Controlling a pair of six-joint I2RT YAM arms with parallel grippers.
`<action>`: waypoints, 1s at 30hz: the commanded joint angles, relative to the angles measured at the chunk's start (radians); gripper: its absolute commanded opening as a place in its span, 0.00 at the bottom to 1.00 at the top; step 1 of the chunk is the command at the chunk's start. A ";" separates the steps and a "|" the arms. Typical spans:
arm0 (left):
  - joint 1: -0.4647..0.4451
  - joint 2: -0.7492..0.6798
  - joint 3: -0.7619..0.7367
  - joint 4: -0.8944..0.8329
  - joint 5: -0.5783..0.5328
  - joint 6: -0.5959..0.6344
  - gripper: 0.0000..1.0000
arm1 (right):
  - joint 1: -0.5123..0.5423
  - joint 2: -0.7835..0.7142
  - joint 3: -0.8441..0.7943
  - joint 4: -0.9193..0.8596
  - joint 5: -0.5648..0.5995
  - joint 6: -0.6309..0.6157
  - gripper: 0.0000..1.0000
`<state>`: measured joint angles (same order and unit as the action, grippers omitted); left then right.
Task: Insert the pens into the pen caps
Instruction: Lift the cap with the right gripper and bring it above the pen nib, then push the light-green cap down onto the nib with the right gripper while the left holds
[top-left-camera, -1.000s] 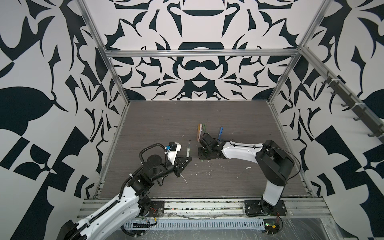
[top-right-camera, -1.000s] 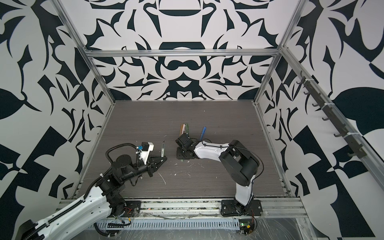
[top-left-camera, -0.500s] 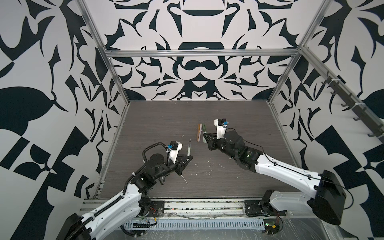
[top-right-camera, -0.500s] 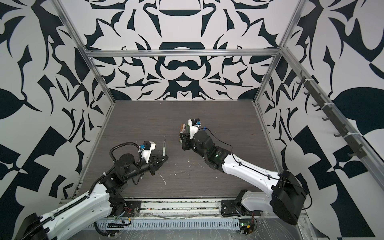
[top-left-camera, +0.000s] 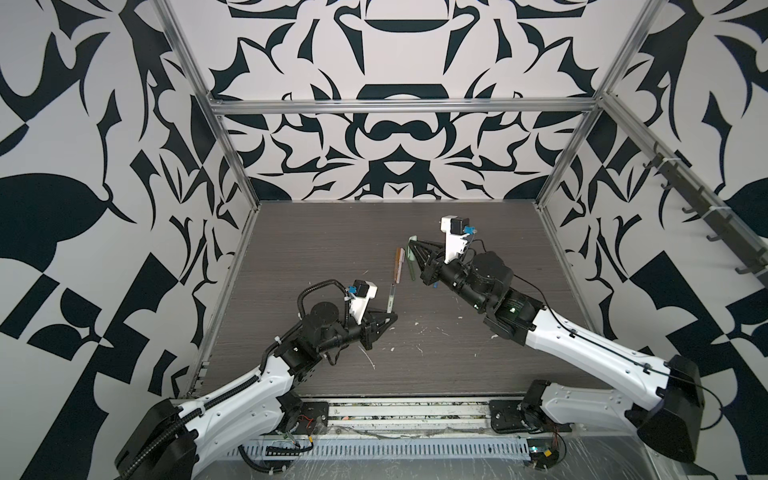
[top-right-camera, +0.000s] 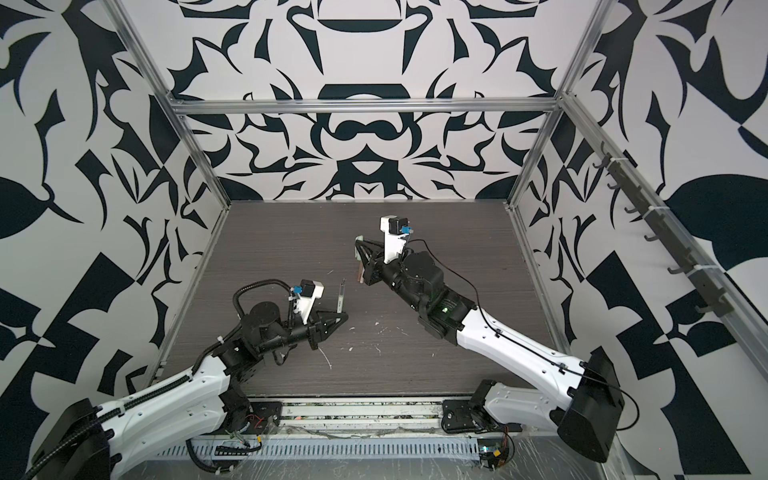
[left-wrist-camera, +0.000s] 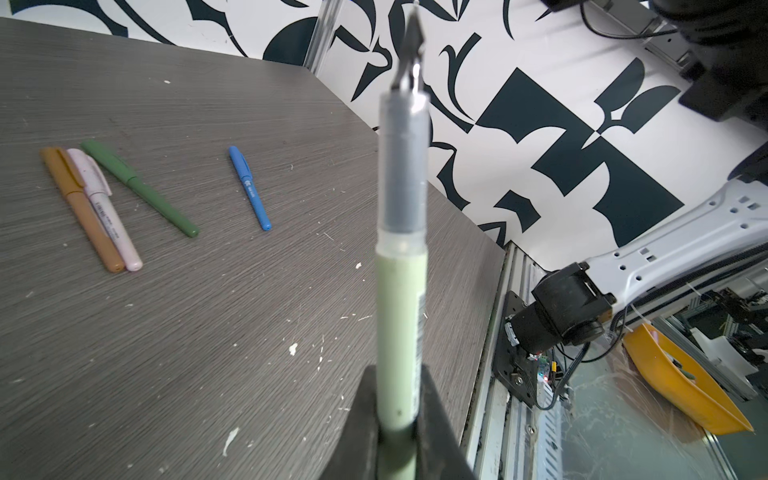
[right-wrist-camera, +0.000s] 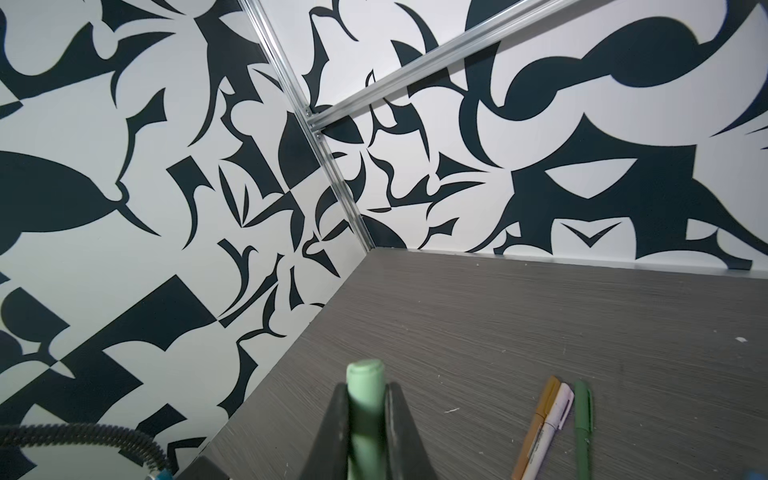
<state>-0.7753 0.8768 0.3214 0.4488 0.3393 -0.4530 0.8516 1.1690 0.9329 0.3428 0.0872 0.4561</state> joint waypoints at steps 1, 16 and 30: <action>-0.005 -0.002 0.036 0.044 0.015 0.003 0.01 | 0.019 0.025 0.040 0.089 -0.053 0.047 0.06; -0.006 0.007 0.058 0.043 -0.014 0.014 0.01 | 0.058 -0.002 -0.071 0.111 -0.066 0.169 0.04; -0.006 0.020 0.056 0.056 -0.029 0.011 0.00 | 0.060 0.018 -0.097 0.128 -0.087 0.197 0.02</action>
<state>-0.7792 0.9073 0.3622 0.4683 0.3294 -0.4454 0.9058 1.1984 0.8360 0.4187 0.0174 0.6353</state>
